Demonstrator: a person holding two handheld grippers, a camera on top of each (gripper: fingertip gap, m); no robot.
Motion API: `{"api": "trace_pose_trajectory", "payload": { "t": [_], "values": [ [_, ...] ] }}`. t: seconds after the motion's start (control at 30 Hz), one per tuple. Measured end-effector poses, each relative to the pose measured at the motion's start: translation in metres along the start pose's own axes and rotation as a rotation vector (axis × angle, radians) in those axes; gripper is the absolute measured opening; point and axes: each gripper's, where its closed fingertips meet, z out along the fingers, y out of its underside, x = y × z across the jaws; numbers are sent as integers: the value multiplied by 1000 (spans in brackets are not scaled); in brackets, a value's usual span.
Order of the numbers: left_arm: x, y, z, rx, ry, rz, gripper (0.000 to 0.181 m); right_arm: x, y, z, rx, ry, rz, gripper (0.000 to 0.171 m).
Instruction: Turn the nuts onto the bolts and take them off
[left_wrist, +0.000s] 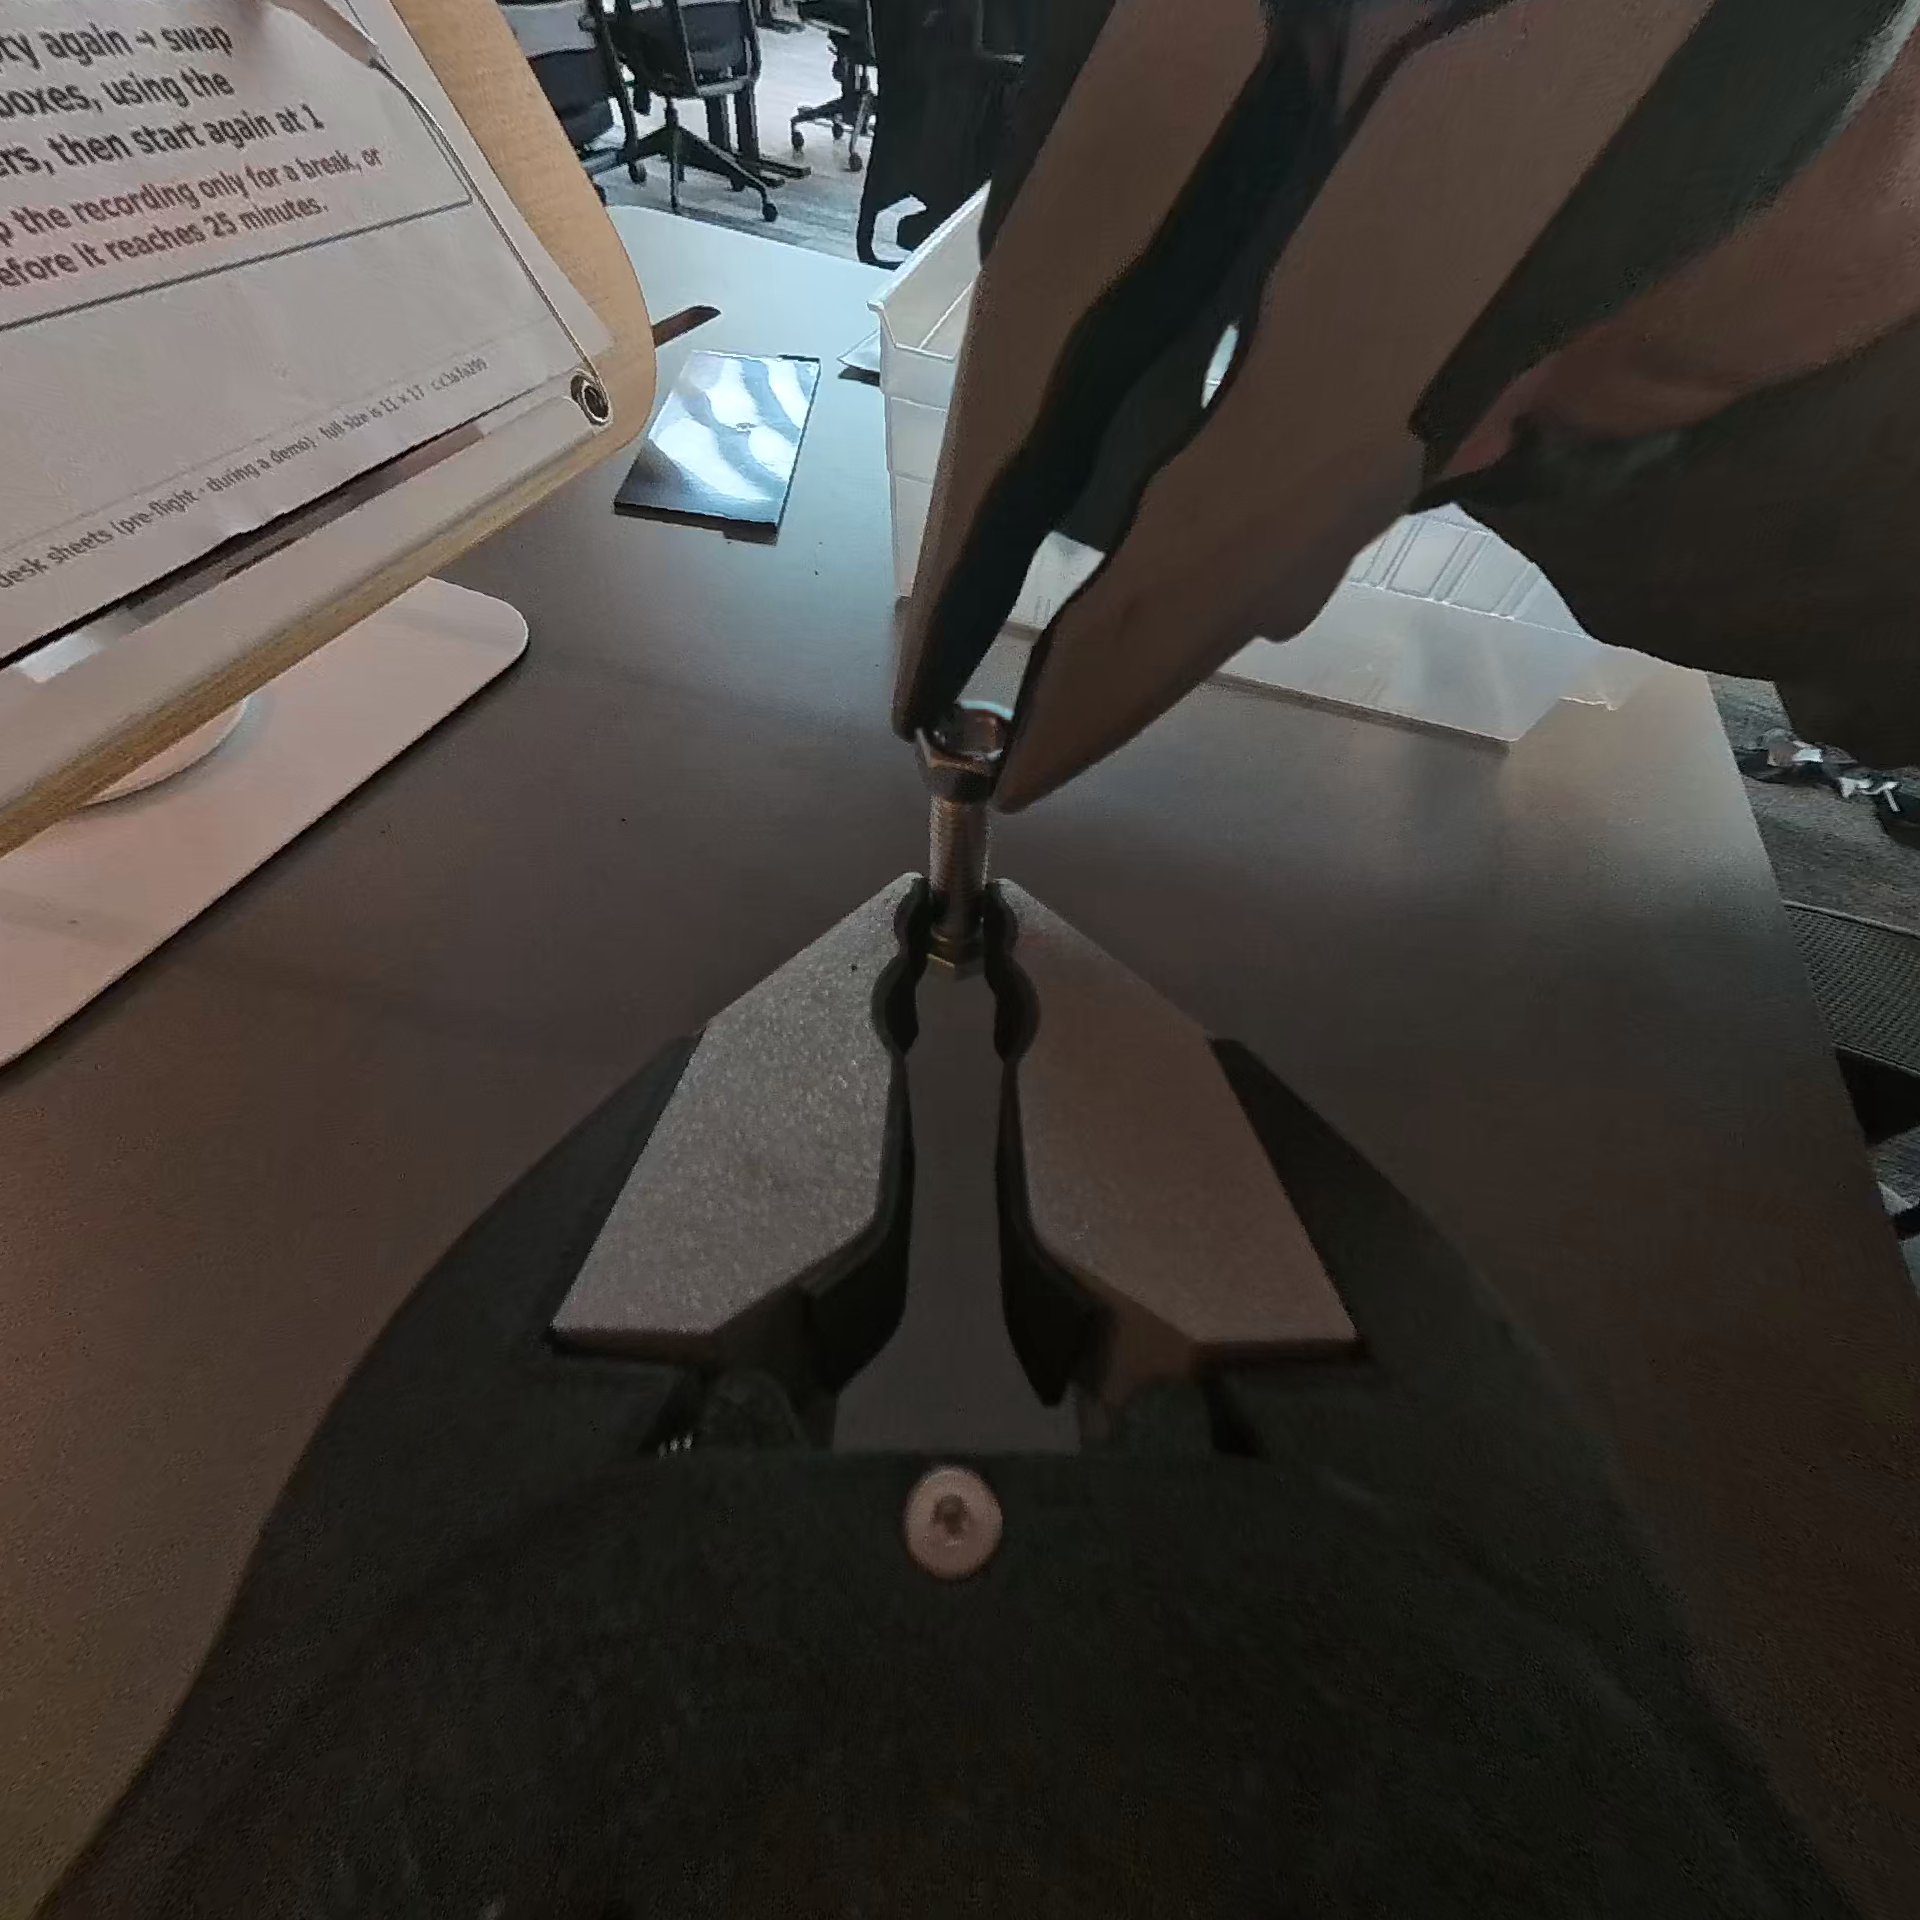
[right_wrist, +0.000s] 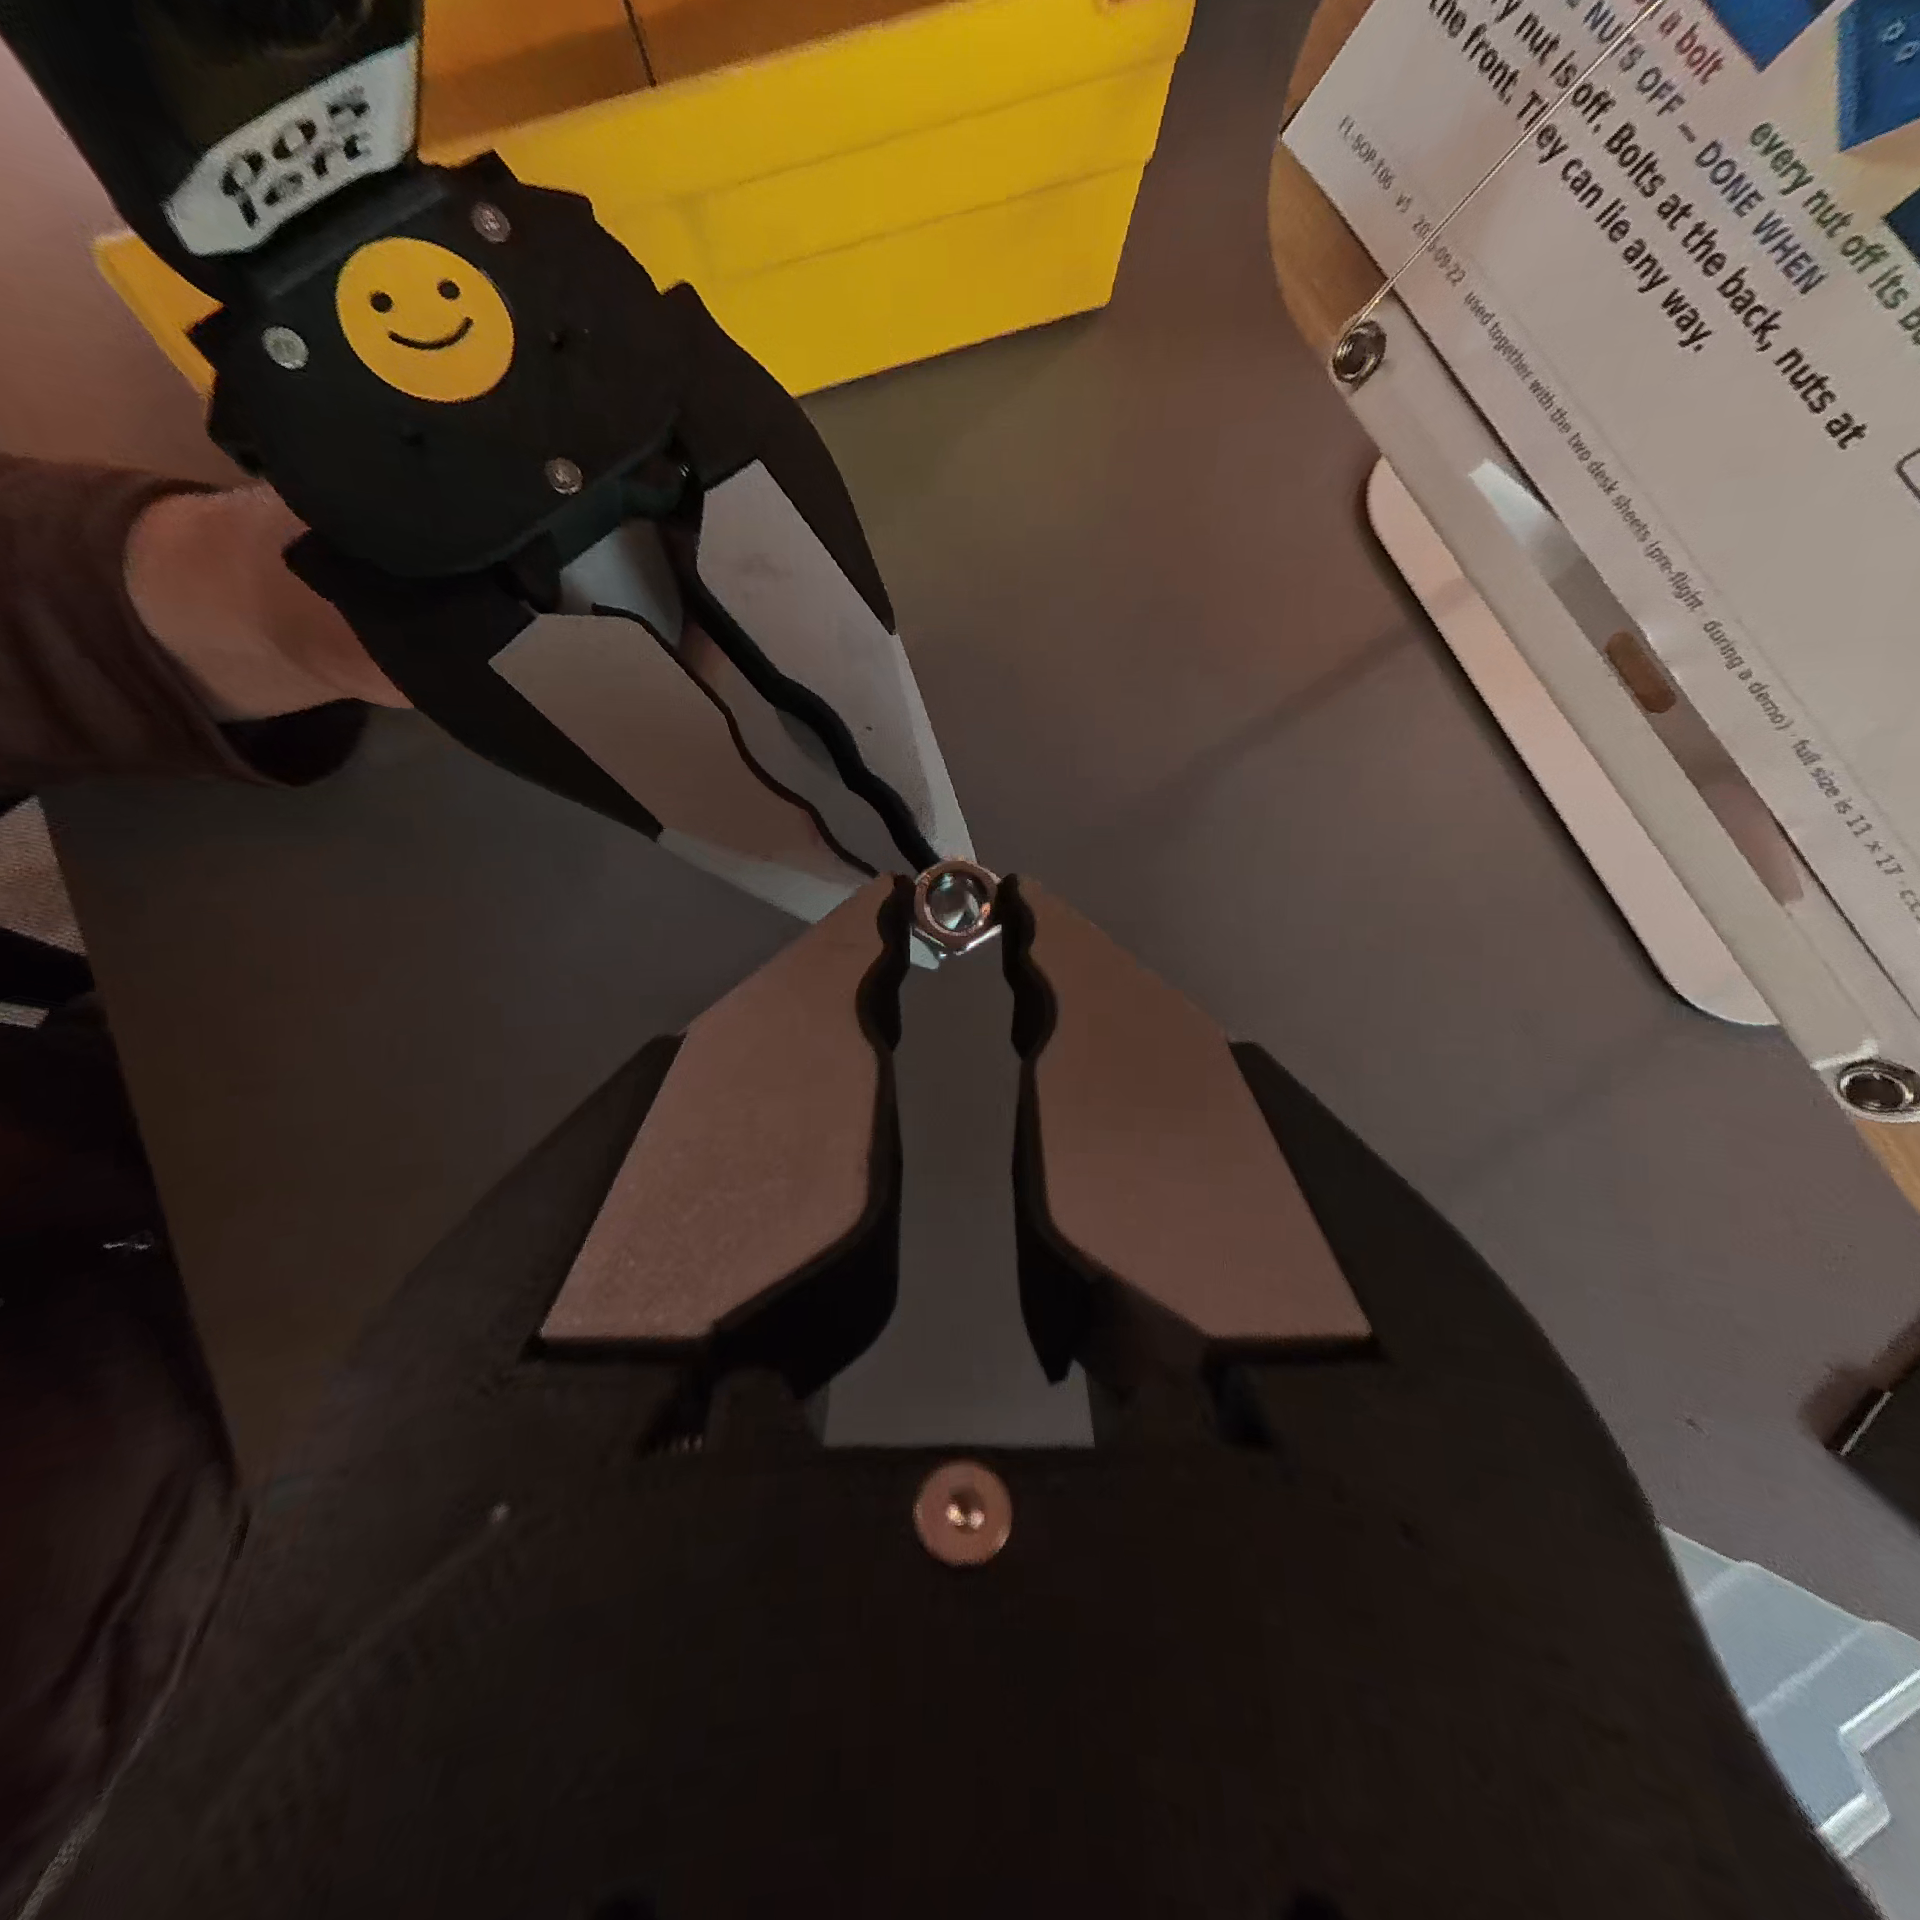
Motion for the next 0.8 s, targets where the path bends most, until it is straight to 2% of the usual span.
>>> {"api": "trace_pose_trajectory", "payload": {
  "t": [0.03,0.3,0.8],
  "values": [
    [-1,1,0,-6,-4,1,8,0,0,1,-4,5,-3,14],
    [2,0,0,-11,-5,15,8,-3,0,4,-40,-5,4,14],
    [-4,-5,-4,15,-52,16,8,-1,-9,4,78,6,78,14]
  ]
}}
